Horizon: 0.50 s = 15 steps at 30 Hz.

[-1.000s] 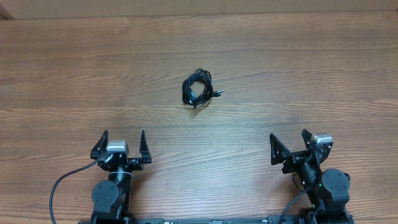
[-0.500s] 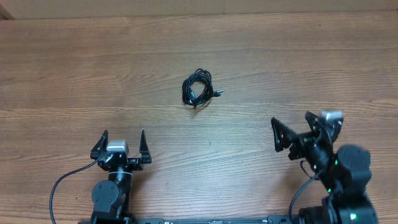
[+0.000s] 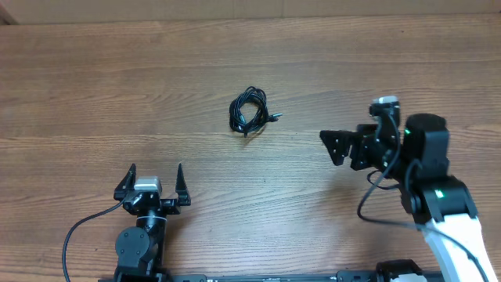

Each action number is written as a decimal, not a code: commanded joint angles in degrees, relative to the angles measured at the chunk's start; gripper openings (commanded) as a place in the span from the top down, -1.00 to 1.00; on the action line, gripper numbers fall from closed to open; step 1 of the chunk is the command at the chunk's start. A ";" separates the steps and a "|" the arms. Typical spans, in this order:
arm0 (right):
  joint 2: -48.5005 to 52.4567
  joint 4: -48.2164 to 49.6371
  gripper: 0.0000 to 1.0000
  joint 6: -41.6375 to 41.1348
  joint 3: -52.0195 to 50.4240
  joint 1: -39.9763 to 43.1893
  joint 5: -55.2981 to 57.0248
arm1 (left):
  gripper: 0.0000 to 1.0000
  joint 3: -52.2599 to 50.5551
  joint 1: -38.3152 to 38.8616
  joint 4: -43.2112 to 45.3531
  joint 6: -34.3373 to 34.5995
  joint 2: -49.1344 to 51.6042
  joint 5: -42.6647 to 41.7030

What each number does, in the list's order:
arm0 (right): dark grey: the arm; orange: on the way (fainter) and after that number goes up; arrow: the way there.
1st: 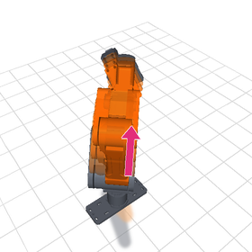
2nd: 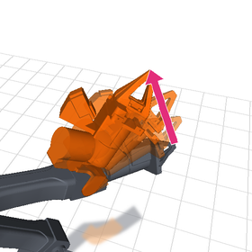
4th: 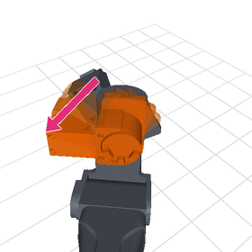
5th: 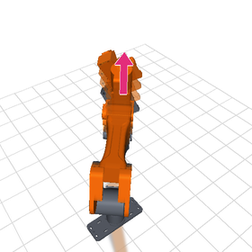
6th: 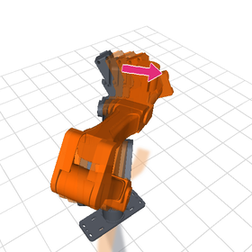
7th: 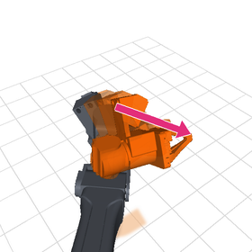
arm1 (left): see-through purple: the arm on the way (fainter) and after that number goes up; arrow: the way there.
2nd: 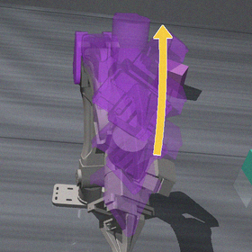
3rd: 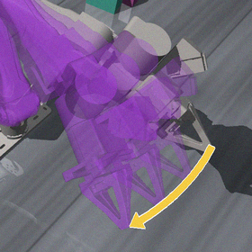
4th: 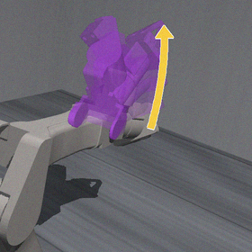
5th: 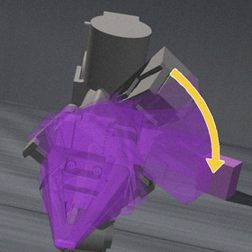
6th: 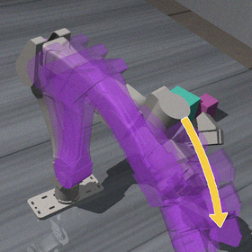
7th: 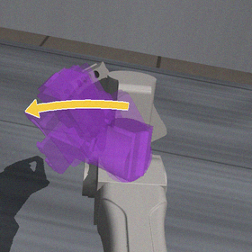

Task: Untangle cables
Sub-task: 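Raise the right arm and move its gripper toward the cable bundle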

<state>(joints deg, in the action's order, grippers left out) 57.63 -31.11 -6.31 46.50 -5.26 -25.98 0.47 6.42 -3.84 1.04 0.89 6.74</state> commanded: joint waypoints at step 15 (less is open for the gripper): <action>17.35 -4.68 -1.00 -19.52 1.05 0.13 -7.80 | -0.99 -0.20 0.35 12.22 -0.87 -0.57 -1.07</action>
<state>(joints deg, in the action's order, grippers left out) 74.54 -35.59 -18.37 46.50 -5.26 -32.91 0.47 6.42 5.52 1.04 0.86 7.03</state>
